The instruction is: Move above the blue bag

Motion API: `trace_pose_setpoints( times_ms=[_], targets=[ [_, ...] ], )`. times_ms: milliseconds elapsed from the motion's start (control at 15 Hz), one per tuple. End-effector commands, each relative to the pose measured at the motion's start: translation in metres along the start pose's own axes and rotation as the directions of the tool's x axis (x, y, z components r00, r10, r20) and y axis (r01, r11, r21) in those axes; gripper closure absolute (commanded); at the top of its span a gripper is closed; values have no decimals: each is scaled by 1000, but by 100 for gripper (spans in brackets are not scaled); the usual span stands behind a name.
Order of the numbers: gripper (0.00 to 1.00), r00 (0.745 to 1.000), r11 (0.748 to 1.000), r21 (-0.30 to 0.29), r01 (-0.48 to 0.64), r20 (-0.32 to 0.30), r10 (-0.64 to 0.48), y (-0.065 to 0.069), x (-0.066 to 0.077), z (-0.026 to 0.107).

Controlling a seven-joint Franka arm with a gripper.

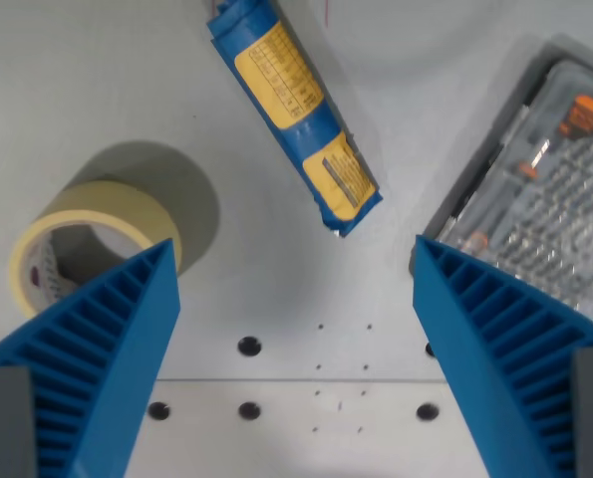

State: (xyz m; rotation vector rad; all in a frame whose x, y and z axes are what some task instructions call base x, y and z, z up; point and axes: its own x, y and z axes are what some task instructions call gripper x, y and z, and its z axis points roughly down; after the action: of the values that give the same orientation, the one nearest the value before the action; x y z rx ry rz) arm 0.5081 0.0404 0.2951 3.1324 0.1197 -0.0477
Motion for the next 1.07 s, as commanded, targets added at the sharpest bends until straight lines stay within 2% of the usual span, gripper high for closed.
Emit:
trace_pose_setpoints(
  times_ms=[67,733,1067],
  targets=[
    [0,977,980,-31,198,-67,-200,1,-2,13],
    [0,920,921,-56,386,-49,-389,1,5,63],
    [0,893,893,-63,445,-46,-448,1,8,88]
  ],
)
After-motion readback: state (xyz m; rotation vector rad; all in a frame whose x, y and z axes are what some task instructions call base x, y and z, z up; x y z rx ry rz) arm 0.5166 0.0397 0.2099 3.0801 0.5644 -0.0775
